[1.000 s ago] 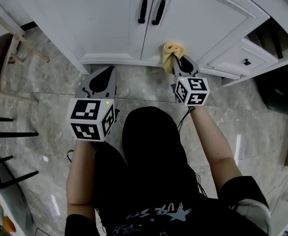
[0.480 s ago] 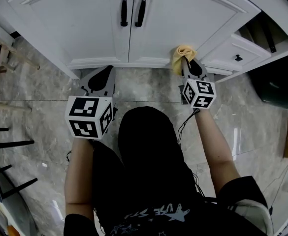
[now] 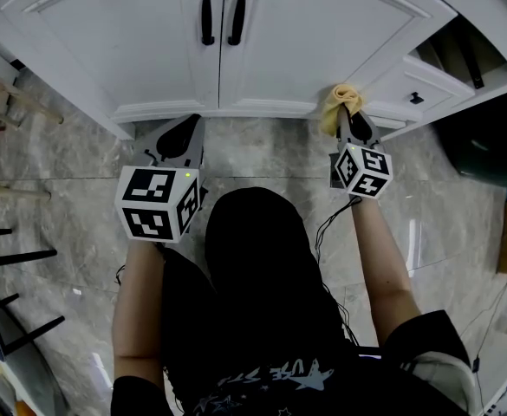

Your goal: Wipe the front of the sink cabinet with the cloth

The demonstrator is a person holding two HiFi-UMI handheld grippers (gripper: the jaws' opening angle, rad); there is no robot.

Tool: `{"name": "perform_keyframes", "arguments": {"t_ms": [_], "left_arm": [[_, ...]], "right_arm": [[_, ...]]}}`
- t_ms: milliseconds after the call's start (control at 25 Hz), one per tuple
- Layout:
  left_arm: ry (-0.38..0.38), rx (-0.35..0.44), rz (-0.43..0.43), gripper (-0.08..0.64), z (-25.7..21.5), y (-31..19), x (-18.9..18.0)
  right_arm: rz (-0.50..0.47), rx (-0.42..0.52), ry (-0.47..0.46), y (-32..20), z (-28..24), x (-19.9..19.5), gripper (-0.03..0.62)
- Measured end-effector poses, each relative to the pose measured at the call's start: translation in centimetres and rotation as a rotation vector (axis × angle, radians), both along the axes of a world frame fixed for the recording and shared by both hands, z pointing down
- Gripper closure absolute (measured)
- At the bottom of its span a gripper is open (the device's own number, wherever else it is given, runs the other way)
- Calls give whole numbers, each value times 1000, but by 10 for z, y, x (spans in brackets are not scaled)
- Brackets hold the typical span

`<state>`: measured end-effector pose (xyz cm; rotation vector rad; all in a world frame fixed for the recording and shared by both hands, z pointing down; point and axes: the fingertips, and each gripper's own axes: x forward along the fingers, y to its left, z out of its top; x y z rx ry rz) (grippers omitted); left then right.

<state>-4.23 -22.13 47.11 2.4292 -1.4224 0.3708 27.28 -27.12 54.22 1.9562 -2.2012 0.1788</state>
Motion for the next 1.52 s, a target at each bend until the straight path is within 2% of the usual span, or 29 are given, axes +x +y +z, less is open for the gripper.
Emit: {"name": "perform_keyframes", "arguments": {"t_ms": [160,280,440,720,1000,1160,1360,1520], "left_arm": [[0,2,-1,543,1,1,-2],[4,-3,-14,543,3,3,-6],[-6,-8,-28,543,5,10,-16],[-28,-25,-79,543,12,26,-50],[-33,-50,-121,543,24,33,-73],[-42,-68,-128,543,30,37,-80],[-5,-57,-173,543,23,29,-88],[0,-42,-155,543,20,25,-80]], "right_arm": [[39,1,-16,6,-1,10,531],[-10,26,5,10,-8,-7,531],[-133,42,32,11,-8,-53,531],[-343,-15,46,13,29,-152,531],[-468,-79,87,3,66,-231,531],[-458,-102,98,-12,77,-243,531],[-457,-88,158,-19,77,-244,531],[-435,-88,154,-17,76,-235,531]]}}
